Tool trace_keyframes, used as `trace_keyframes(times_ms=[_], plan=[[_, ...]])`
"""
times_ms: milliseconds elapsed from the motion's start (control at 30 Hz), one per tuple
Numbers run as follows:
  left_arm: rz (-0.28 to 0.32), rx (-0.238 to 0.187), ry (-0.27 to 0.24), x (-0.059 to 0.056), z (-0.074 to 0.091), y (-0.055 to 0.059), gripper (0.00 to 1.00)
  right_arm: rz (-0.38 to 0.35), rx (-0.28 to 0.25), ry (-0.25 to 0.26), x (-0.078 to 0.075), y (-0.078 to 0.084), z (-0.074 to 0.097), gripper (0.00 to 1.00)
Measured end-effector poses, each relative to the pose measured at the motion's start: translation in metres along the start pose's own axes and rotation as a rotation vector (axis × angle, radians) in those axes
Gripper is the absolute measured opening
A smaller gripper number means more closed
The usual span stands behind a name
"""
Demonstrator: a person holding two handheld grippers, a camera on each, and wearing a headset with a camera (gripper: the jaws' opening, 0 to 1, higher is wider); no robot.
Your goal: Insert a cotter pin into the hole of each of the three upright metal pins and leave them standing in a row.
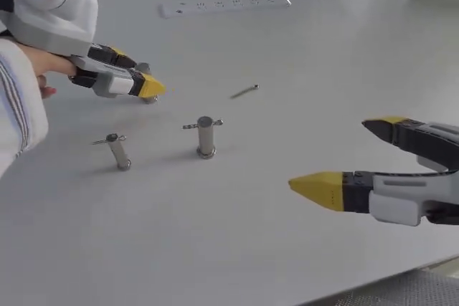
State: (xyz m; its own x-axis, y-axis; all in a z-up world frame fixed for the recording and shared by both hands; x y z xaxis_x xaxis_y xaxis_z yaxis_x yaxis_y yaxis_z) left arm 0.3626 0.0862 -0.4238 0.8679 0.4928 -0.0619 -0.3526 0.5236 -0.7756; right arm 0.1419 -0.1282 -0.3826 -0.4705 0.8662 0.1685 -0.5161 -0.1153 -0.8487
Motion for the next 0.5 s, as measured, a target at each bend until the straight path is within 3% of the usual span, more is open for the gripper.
trace_keyframes(times_ms=[367,500], plan=[[0.020,0.007,-0.005,0.0063,-0.0074,0.0056,0.25,0.003,0.008,-0.002,-0.0012,0.0038,0.0015,0.92],[0.015,-0.003,-0.018,0.0008,-0.0066,0.0029,0.17,0.002,0.011,-0.002,-0.0019,0.0052,0.0020,0.91]])
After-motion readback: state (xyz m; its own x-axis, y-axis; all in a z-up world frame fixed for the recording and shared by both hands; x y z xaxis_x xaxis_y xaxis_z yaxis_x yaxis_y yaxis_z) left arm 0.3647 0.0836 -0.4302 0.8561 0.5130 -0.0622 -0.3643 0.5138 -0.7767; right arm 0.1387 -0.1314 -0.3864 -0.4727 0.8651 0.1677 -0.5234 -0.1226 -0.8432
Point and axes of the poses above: the centre of the closed fingertips' face, and the gripper's own axes: z roughly backward along the fingers, x roughly to its left, y roughly out of its underside, the point moved 4 cm from there along z, roughly backward along the fingers, and after that the axes turned 1 degree about y, right-handed, at the moved point
